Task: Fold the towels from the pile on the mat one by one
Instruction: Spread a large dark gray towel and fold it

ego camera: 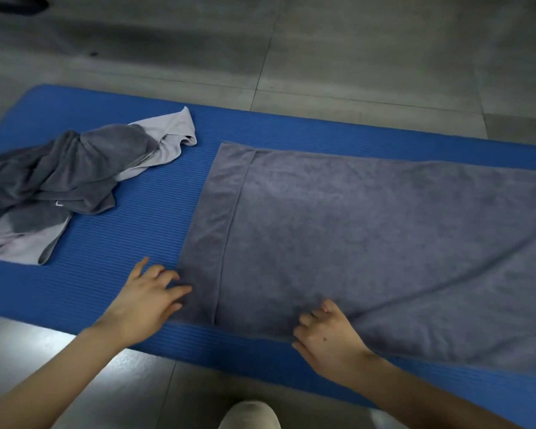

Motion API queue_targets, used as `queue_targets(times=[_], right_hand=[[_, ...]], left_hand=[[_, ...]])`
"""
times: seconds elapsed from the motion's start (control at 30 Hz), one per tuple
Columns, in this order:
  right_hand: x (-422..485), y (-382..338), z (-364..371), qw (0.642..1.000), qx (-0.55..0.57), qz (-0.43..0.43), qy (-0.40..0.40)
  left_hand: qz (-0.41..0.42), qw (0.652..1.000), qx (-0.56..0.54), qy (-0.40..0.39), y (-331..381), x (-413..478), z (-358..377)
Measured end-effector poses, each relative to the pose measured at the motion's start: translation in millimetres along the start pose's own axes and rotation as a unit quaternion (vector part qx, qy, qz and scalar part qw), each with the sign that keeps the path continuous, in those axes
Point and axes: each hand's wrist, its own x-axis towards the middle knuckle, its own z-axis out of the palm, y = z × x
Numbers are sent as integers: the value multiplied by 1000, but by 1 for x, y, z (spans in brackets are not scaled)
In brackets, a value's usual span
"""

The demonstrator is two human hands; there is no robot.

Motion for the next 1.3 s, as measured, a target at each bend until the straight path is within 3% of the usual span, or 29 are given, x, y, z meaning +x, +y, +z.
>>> queue_targets(times=[0.03, 0.2, 0.33, 0.5, 0.73, 0.97, 1.1, 1.2, 1.3], right_hand=[[0, 1, -2, 1000, 19, 7, 16], [-10, 9, -3, 995, 95, 27, 4], [-31, 34, -13, 973, 199, 97, 64], [-98, 87, -19, 937, 168, 293, 84], [-230, 143, -12, 769, 219, 595, 80], [-333, 201, 18, 664, 205, 713, 94], [-388, 238, 34, 547, 171, 807, 144], [-419, 261, 44, 460, 176, 858, 145], [-438, 278, 58, 415, 190, 877, 148]], left_hand=[[16, 999, -25, 14, 11, 3, -1], [-12, 988, -126, -84, 47, 17, -9], [-11, 992, -125, 4, 69, 64, -28], [117, 972, -199, 35, 152, 131, -61], [264, 956, -127, 7, 272, 198, -103], [334, 942, 16, -32, 343, 246, -142], [375, 920, 96, -66, 389, 273, -162], [391, 911, 103, -85, 428, 290, -166], [369, 926, 23, -72, 468, 303, -153]])
